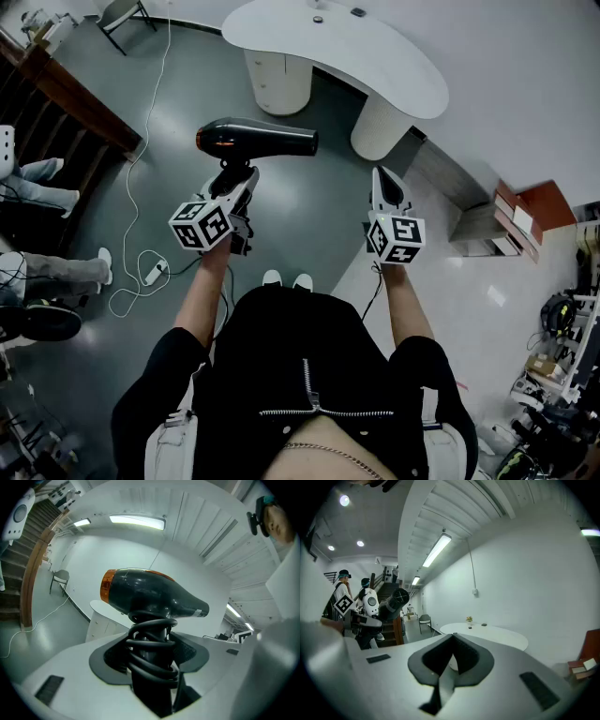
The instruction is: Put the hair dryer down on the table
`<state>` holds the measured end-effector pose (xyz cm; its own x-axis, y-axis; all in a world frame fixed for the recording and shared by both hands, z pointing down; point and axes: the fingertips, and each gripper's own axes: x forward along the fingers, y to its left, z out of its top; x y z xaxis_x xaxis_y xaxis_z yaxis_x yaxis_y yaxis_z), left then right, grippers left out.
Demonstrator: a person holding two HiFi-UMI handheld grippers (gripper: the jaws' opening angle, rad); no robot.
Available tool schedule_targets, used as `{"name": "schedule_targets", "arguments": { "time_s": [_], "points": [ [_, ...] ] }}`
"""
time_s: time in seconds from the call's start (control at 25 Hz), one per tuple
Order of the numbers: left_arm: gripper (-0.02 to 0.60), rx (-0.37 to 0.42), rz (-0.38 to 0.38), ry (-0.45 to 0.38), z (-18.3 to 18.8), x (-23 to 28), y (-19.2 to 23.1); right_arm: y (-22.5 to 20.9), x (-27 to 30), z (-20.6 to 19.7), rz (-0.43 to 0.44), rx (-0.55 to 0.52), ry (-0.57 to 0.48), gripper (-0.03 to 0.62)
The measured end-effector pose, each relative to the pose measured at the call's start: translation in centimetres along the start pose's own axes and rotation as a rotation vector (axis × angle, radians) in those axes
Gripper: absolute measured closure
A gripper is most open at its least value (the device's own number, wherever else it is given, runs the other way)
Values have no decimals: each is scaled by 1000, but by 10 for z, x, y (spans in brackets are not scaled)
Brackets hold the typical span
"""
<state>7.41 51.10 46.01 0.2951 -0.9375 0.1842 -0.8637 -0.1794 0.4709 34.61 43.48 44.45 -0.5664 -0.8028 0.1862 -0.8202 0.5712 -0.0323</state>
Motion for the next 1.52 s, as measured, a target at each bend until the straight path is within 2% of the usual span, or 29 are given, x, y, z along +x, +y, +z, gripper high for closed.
{"name": "schedule_targets", "arguments": {
  "time_s": [0.24, 0.44, 0.68, 0.88, 1.24, 1.52],
  "points": [
    [319, 15, 14, 6, -4, 0, -2, -2, -5, 3, 8, 13, -33, 600],
    [319, 34, 28, 0, -7, -2, -5, 0, -9, -2, 31, -20, -32, 588],
    [319, 76, 40, -21, 2, -2, -12, 1, -9, -5, 44, -1, -33, 588],
    [319, 75, 37, -33, 8, 7, -6, -1, 1, -5, 44, 0, -29, 588],
    [319, 62, 14, -6, 28, 62, 37, -4, 71, -2, 31, 1, -4, 588],
    [319, 59, 1, 12, 63, 114, 88, 0, 149, 22, 26, -14, -3, 588]
  ]
}}
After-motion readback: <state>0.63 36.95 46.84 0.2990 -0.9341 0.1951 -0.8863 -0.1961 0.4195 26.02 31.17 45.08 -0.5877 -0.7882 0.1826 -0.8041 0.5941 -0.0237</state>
